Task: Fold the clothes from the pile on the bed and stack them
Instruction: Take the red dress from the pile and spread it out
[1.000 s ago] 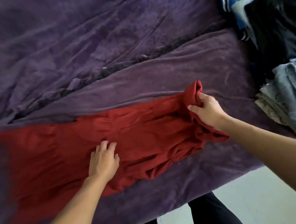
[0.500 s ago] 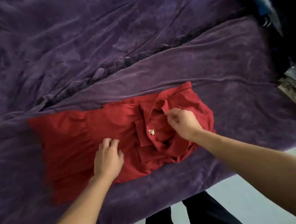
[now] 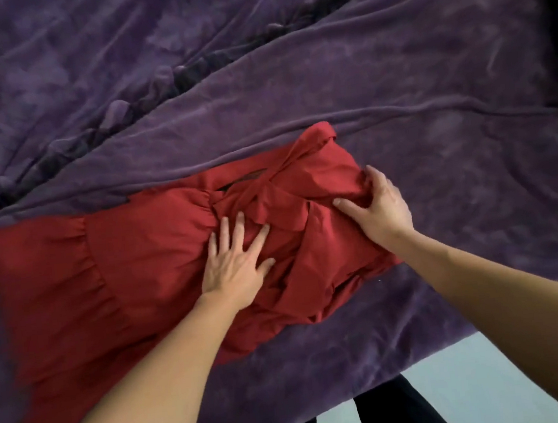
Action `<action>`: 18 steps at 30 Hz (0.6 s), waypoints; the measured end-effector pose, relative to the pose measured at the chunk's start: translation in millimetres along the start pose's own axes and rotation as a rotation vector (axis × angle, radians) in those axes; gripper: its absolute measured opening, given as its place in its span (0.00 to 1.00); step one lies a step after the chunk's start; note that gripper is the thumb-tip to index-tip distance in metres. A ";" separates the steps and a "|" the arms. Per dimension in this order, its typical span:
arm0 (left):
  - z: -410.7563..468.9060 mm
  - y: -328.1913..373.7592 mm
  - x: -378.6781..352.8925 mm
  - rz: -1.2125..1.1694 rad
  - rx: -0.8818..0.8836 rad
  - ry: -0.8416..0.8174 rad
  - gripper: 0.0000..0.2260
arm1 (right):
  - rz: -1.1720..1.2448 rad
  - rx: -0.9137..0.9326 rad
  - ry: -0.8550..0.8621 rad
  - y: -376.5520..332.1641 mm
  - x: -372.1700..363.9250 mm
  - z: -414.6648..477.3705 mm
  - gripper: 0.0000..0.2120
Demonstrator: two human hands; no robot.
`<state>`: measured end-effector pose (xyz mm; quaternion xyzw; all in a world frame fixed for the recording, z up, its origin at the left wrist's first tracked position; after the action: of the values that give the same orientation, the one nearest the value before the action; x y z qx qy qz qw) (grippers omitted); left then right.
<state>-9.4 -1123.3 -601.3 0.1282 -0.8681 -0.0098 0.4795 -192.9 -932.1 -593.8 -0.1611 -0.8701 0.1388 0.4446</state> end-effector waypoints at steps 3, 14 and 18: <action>7.5 -1.9 -2.9 -0.011 -0.020 -0.003 0.29 | 0.293 -0.149 -0.086 -2.6 8.5 8.6 0.36; -73.8 -81.9 31.2 -0.360 0.095 0.580 0.20 | 0.386 0.078 -0.166 -105.9 9.4 -75.3 0.15; -140.3 -146.1 21.6 -0.374 0.129 0.635 0.18 | 0.118 0.256 0.012 -161.1 -23.6 -148.9 0.18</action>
<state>128.0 -1254.7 -528.1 0.3110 -0.6366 -0.0023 0.7057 -83.3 -1073.6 -464.7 -0.1550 -0.8316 0.2734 0.4579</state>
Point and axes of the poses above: each hand's wrist, its own z-axis towards the middle knuckle, its own x-axis out of the back of the hand, y = z × x, the point moved 1 cm from there along z, towards the middle knuckle, and after that the axes turned 11 degrees about -x, right-handed, at the moved point
